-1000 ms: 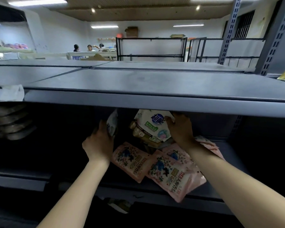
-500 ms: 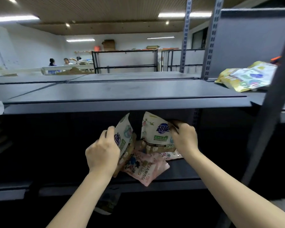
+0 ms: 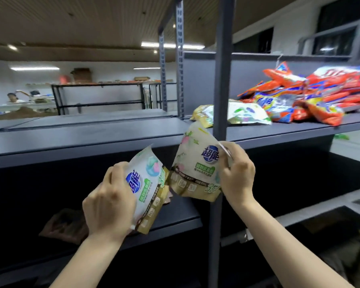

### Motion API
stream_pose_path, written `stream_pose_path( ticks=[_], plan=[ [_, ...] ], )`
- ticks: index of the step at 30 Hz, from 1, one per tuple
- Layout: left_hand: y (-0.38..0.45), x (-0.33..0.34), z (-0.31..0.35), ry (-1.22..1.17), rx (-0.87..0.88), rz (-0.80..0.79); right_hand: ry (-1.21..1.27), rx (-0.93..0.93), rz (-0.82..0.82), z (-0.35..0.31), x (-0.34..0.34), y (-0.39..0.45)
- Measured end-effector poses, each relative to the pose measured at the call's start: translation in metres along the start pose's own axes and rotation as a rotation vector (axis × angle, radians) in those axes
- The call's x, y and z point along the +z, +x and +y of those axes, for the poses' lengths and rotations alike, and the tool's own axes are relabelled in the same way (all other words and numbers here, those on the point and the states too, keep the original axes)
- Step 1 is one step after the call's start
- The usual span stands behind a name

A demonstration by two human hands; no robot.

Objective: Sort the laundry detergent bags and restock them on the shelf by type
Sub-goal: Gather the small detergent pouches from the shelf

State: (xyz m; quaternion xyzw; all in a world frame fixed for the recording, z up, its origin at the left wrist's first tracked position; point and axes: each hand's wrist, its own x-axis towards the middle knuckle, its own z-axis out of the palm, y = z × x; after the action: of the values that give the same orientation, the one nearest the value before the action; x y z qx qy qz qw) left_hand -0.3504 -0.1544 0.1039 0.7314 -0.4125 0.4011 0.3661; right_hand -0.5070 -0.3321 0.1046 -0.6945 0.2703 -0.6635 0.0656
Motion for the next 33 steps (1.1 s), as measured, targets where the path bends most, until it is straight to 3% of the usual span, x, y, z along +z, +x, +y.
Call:
stream_pose_path(
  ticks=[5,13,19,24,27,30,33],
  plan=[
    [0.022,0.008,0.063,-0.146,0.072,0.014,0.009,0.05,0.096,0.045,-0.045,0.041],
    [0.069,0.075,0.181,-0.245,0.099,0.121,-0.049,0.24,-0.057,0.14,-0.082,0.141],
    [0.103,0.141,0.255,-0.13,0.106,0.202,0.231,0.414,-0.26,0.231,-0.061,0.243],
    [0.133,0.179,0.291,-0.027,-0.045,0.208,0.38,0.653,-0.269,0.293,0.006,0.315],
    [0.151,0.2,0.305,-0.011,-0.116,0.217,0.376,0.806,-0.396,0.319,0.042,0.329],
    [0.171,0.22,0.321,-0.037,-0.194,0.278,0.168,0.639,-0.521,0.339,0.055,0.324],
    [0.202,0.249,0.328,-0.123,-0.387,0.351,-0.067,0.421,-0.646,0.346,0.045,0.313]
  ],
)
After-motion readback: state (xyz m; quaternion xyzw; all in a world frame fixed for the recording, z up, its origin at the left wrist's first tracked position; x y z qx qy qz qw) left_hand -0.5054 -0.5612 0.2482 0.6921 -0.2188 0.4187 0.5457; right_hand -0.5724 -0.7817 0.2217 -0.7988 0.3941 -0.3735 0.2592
